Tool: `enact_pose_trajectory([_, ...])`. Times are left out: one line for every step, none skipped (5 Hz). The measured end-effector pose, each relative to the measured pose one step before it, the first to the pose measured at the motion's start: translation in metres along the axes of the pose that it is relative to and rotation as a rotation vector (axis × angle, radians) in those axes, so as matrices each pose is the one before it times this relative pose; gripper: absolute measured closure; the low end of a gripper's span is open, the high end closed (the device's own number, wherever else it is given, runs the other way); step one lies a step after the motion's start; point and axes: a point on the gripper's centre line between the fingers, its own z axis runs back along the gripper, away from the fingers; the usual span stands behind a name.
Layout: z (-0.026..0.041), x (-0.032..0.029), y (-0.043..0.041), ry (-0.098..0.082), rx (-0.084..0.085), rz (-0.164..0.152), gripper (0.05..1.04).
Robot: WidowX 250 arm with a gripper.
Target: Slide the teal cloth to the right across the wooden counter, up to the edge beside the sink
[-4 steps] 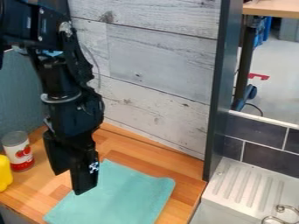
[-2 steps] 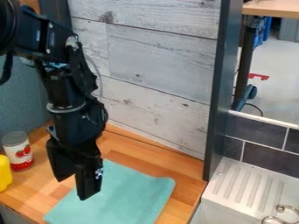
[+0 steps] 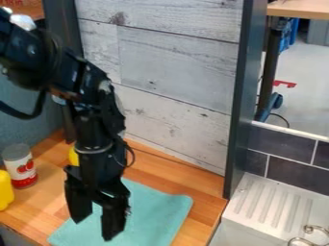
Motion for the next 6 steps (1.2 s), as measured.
enact_pose_trajectory([-0.02169,-0.00591,0.00037,0.0806,-0.0036,0.0432,0.083])
enact_pose_trajectory([-0.01258,0.00167,0.00038,0.0153,-0.0015,-0.0043,0.083])
enact_pose_trajectory([-0.00522,0.0011,0.00095,0.0099,0.0033,0.007,0.083])
enact_pose_trajectory([-0.00138,0.01254,0.00496,-0.0012,0.0235,0.0025,0.083])
enact_pose_trajectory([-0.00804,0.02078,-0.00529,0.0266,-0.0035,-0.0392,0.083])
enact_pose_trajectory([0.00393,0.03291,-0.01063,0.0043,0.0064,-0.0446,0.083])
